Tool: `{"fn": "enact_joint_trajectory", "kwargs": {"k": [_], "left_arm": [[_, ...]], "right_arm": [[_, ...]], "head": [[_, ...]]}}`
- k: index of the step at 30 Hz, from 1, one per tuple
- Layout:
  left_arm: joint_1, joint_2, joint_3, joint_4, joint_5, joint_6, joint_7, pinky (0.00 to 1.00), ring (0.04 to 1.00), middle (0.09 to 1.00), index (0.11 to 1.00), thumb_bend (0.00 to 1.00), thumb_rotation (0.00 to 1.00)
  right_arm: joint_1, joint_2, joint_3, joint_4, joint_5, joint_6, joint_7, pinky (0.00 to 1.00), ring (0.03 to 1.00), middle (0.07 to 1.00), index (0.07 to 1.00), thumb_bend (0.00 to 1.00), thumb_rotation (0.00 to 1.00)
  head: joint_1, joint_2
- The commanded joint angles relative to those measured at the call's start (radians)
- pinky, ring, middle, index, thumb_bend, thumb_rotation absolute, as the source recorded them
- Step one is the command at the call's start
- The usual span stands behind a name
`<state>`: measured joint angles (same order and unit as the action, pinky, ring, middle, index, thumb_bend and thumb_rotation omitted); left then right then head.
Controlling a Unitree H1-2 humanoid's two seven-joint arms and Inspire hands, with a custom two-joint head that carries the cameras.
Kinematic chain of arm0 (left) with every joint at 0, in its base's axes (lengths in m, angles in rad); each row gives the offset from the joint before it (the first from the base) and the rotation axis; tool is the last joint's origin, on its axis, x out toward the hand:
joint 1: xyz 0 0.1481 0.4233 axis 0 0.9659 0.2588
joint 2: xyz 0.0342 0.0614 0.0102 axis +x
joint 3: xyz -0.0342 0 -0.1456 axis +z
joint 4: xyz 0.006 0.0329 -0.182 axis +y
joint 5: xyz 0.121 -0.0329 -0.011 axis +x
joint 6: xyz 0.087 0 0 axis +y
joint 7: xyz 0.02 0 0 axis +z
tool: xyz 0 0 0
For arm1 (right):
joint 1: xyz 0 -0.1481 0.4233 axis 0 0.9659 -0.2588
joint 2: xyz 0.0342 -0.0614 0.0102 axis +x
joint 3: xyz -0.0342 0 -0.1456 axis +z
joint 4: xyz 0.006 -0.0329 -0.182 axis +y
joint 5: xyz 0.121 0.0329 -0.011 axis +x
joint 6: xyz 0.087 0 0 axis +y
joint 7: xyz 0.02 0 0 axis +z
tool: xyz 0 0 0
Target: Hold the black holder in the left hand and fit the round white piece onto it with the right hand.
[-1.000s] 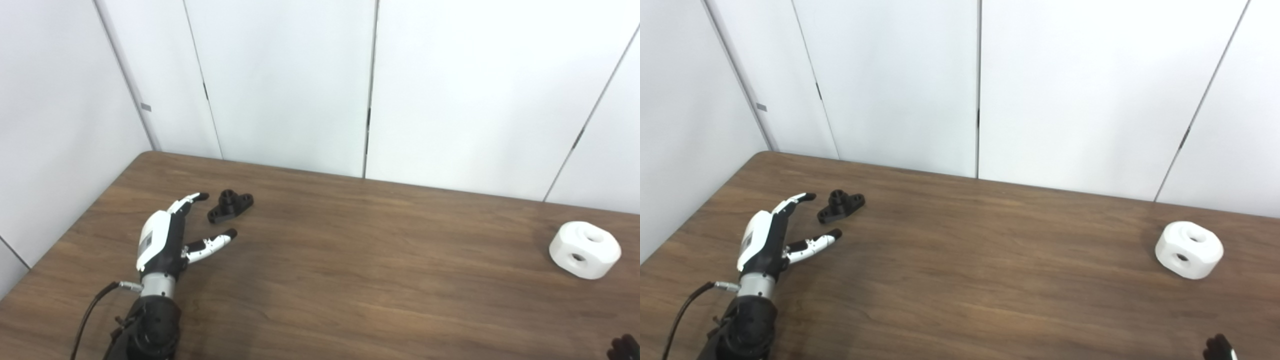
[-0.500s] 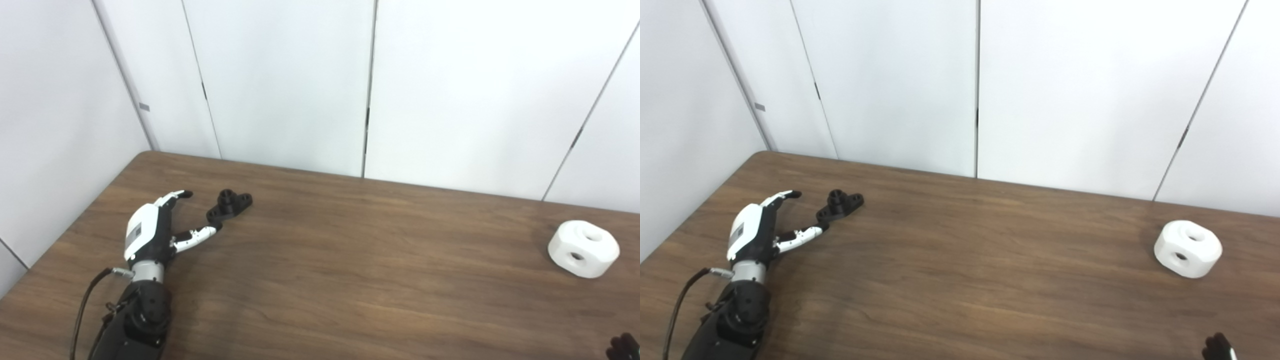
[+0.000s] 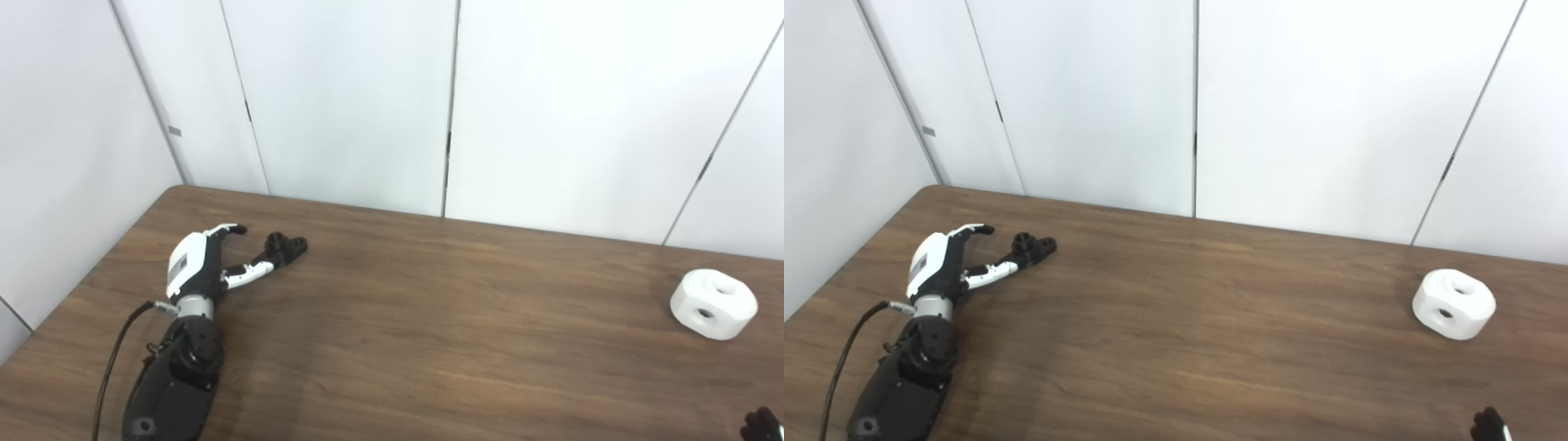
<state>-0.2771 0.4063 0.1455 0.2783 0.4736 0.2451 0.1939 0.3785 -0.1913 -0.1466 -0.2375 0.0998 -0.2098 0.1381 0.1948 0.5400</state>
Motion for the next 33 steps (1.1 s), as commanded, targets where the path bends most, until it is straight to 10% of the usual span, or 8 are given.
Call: {"fn": "enact_joint_trajectory", "kwargs": {"k": [1, 33], "left_arm": [[-0.058, 0.021, -0.002, 0.000, -0.006, 0.018, 0.003, 0.92, 0.934, 0.874, 0.768, 0.92, 0.39], [-0.112, 0.077, -0.165, 0.190, 0.073, -0.037, 0.103, 0.99, 0.926, 0.859, 0.718, 0.93, 0.30]], "right_arm": [[0.019, 0.000, 0.007, -0.006, -0.010, 0.011, -0.005, 1.00, 1.000, 1.000, 1.000, 0.63, 1.00], [0.028, 0.007, 0.011, -0.022, 0.029, -0.003, -0.013, 1.00, 1.000, 1.000, 1.000, 0.58, 1.00]], "head": [[-0.002, 0.003], [-0.007, 0.018]]}}
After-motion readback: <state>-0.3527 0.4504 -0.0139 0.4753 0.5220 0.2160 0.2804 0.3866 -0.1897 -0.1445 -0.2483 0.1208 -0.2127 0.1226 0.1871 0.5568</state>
